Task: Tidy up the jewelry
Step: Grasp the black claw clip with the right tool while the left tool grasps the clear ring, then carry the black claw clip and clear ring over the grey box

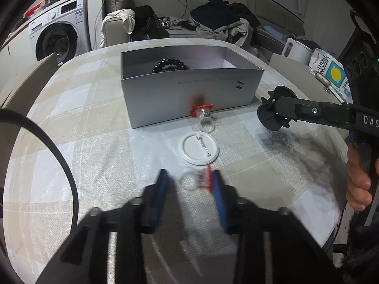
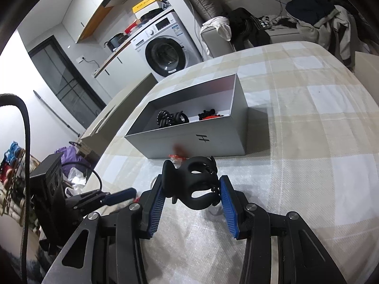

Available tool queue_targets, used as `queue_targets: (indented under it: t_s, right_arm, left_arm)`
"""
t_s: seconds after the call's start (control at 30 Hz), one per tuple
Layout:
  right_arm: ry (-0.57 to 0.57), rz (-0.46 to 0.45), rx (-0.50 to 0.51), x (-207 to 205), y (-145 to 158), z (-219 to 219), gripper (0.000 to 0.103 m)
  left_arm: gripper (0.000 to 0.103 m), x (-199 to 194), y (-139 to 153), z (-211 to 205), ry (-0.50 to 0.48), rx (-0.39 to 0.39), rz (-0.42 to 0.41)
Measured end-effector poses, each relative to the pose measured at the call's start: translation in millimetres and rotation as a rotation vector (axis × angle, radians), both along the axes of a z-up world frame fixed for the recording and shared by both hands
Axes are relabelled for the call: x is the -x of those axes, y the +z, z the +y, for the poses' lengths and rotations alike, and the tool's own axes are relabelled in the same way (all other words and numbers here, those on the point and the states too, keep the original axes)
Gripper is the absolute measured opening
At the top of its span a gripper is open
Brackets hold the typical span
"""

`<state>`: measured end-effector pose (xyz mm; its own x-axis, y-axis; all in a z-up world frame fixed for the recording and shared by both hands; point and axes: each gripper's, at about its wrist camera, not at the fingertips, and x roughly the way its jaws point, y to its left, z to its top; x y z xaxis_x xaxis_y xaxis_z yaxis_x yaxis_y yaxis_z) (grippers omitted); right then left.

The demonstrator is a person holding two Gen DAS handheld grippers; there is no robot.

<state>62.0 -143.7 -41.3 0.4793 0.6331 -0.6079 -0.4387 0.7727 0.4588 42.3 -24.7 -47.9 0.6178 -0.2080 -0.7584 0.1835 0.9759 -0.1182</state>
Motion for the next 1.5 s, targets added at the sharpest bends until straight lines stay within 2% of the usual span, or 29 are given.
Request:
queue_targets:
  t_s: [0.27,0.9,1.13,1.5]
  right_arm:
    - [0.01,-0.005,-0.002,4,2,0,0.044]
    - [0.015,-0.064,-0.013,7,22,2,0.044]
    - [0.011,-0.085,-0.017,8,28,0,0.044]
    - [-0.001,-0.101,-0.023,6,33,-3,0.044]
  left_arm:
    - [0.023,5,7,0,-0.02,0.019,-0.026]
    - [0.023,-4,41,31,0.118,0.094,-0.162]
    - [0.023,-4,49,33,0.143,0.09,-0.209]
    - [0.023,-7,56,32,0.138,0.074,-0.238]
